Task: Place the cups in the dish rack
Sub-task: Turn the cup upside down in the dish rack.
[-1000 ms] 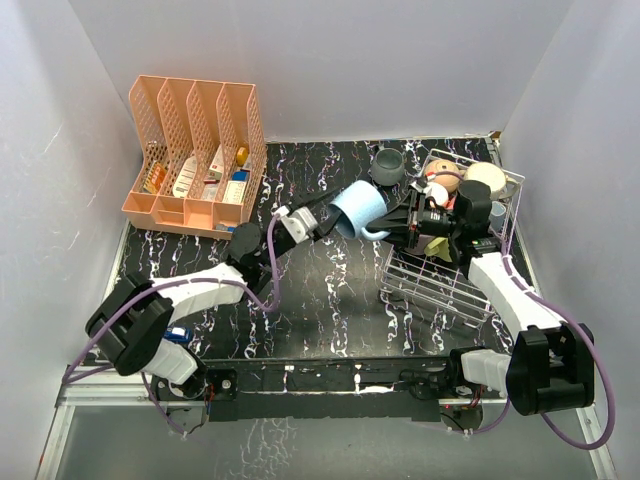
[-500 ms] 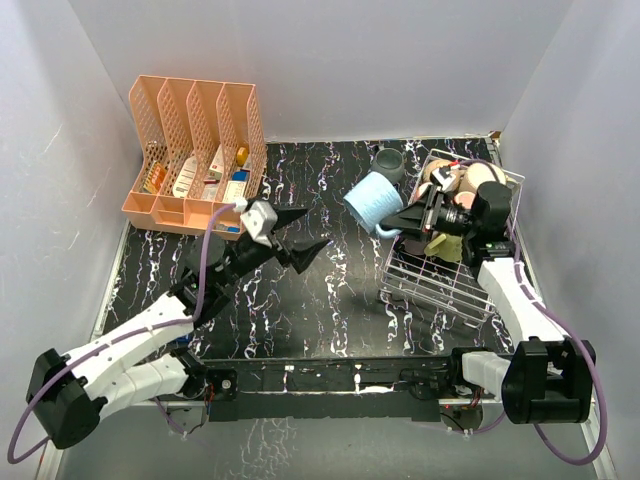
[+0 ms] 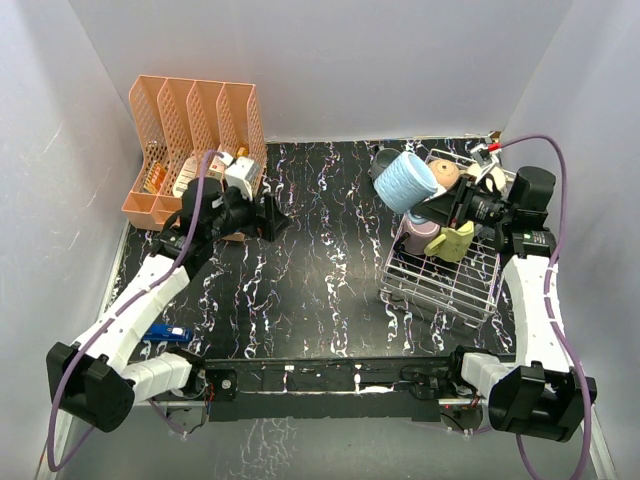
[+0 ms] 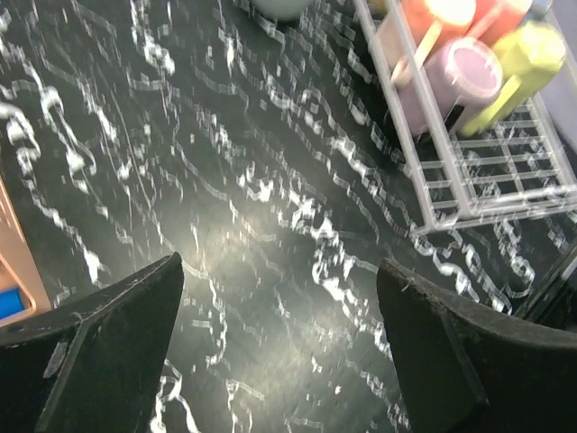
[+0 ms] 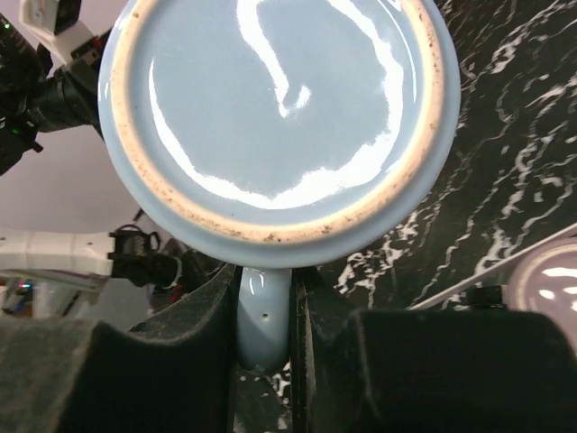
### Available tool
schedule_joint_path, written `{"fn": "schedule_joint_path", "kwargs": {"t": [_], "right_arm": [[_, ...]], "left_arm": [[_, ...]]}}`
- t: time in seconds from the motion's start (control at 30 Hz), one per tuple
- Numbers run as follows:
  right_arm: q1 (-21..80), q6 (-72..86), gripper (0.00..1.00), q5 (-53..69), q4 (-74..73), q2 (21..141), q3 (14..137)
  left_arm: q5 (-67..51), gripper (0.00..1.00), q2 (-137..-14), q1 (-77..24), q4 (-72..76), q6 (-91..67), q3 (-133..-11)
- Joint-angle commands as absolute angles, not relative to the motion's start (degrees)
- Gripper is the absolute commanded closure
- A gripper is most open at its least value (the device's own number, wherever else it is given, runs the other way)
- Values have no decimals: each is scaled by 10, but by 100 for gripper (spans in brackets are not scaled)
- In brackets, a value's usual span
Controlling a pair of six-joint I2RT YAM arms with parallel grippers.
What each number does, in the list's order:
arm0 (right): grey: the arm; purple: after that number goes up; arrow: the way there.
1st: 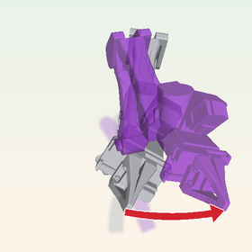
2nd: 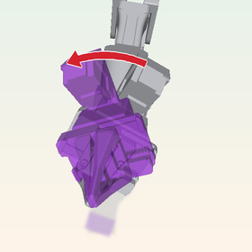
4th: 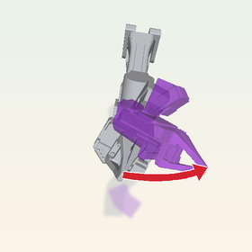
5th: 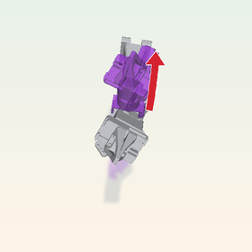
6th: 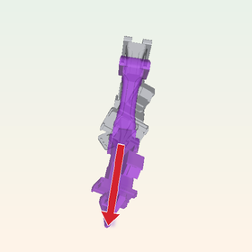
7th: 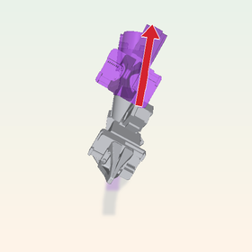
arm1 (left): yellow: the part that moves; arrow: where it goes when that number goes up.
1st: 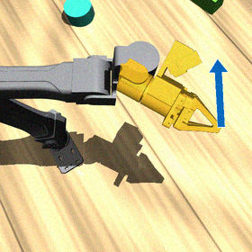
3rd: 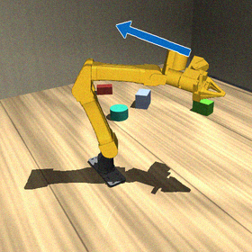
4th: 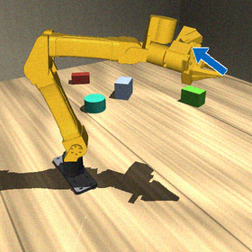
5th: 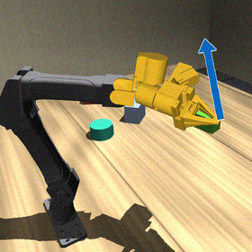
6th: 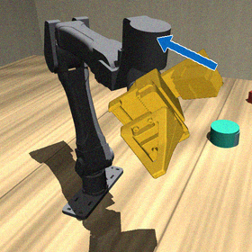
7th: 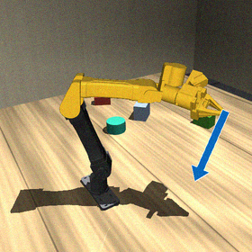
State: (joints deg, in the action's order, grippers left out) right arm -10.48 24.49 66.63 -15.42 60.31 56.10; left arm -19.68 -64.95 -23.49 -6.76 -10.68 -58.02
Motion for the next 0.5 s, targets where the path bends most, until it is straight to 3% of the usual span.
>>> {"fn": "schedule_joint_path", "kwargs": {"t": [0.0, 0.17, 0.47], "right_arm": [[-118, 45, 92, 642, -253, 588, 654], [-144, -86, 92, 625, -378, 617, 715], [-177, -243, 92, 569, -517, 630, 762]], "left_arm": [[-188, 14, -622, -233, -68, -81, -508], [-162, 14, -594, -232, -35, -55, -435], [-131, 13, -566, -232, -61, -33, -428]]}}
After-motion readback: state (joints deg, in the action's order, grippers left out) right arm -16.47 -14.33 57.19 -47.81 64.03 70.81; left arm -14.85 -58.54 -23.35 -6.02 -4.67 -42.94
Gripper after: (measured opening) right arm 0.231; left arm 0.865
